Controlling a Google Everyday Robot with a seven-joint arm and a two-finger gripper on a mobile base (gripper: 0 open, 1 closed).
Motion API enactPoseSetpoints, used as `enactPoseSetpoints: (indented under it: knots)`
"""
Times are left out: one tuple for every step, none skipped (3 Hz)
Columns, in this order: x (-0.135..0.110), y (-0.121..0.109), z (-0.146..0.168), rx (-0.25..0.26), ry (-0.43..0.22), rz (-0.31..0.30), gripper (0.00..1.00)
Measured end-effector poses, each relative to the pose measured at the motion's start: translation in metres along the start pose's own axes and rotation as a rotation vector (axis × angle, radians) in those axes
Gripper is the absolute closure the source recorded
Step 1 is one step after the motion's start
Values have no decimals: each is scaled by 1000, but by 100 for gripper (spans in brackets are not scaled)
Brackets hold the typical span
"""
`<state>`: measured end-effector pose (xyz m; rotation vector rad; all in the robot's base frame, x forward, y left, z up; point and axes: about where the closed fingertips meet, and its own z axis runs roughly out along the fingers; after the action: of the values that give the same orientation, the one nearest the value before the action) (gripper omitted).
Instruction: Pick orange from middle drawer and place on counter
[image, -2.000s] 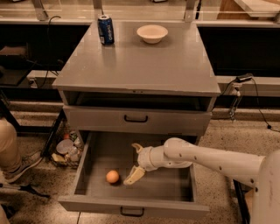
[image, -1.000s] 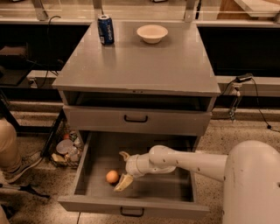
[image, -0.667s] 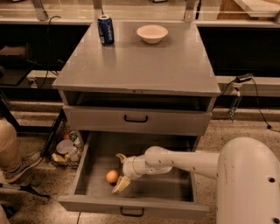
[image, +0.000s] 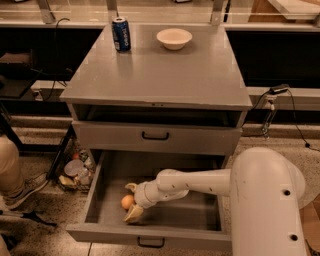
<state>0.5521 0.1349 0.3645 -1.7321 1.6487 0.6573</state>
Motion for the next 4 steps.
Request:
enactPoseSetpoints:
  knots:
    - [2,-1,-3,-13,9,-16,51]
    - [4,-3,-13,-18,9,-22,75]
    - [-10,-5,-52,-5,-65,-36,97]
    - [-35,0,-127,37,-165,-76,100]
